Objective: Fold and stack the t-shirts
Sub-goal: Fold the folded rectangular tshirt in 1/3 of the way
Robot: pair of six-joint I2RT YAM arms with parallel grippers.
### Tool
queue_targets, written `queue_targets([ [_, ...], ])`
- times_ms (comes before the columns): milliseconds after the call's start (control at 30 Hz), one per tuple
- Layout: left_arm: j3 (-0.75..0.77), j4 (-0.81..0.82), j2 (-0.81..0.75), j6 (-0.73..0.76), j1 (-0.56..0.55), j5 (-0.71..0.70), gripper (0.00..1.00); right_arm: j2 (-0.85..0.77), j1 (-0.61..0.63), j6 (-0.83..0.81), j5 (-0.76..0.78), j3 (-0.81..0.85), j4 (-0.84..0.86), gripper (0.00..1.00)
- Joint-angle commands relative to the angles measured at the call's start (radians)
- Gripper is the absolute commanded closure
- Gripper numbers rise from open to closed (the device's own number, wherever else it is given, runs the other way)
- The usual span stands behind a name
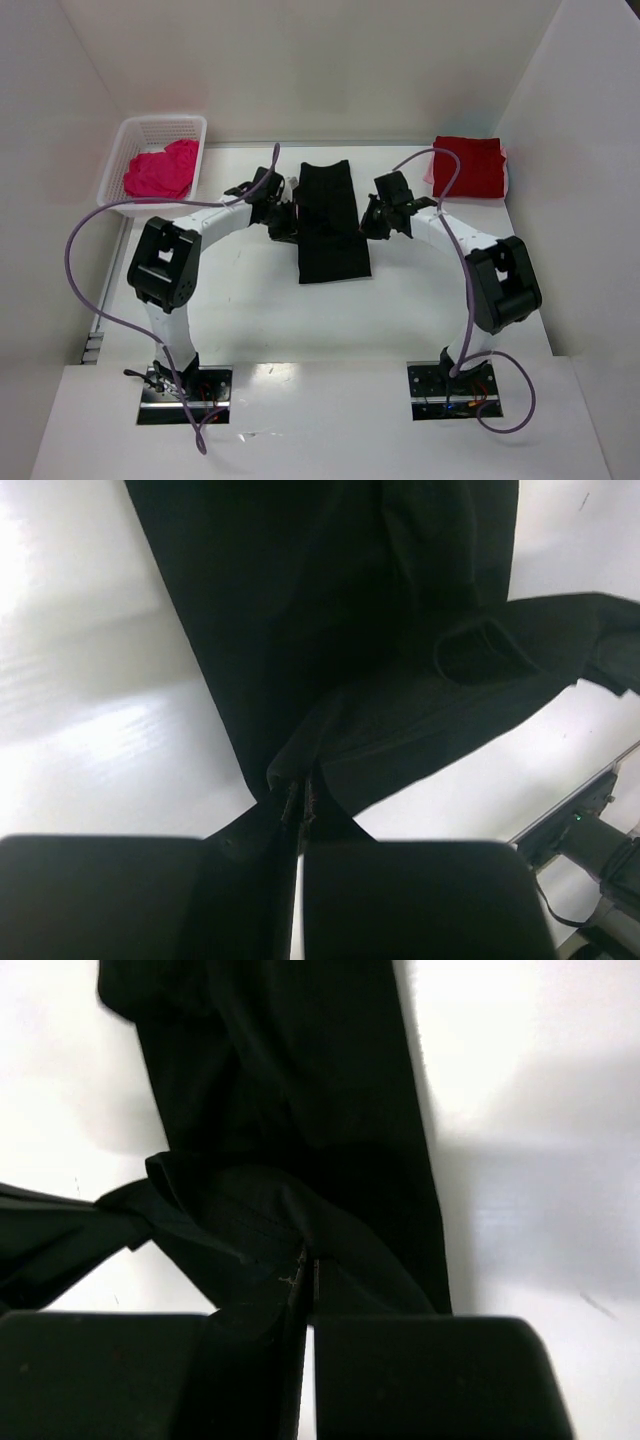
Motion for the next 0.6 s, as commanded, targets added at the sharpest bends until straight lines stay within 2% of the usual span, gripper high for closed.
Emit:
queue_targets([
  [0,0.05,0.028,0.043,0.043,0.025,0.052,1.0,0.048,-0.033,-0.002,-0.003,0.067,0.078,0.96],
  [300,0.118,0.047,0.116,0.099,0.07,0.09,0.96,0.146,-0.055,-0.034,-0.043,0.112,0.138,0.94],
  [567,0.171,0.056,0.18,0.121,0.088,0.135,0.71,0.2,-0.064,-0.047,-0.014,0.15,0.138,0.9],
])
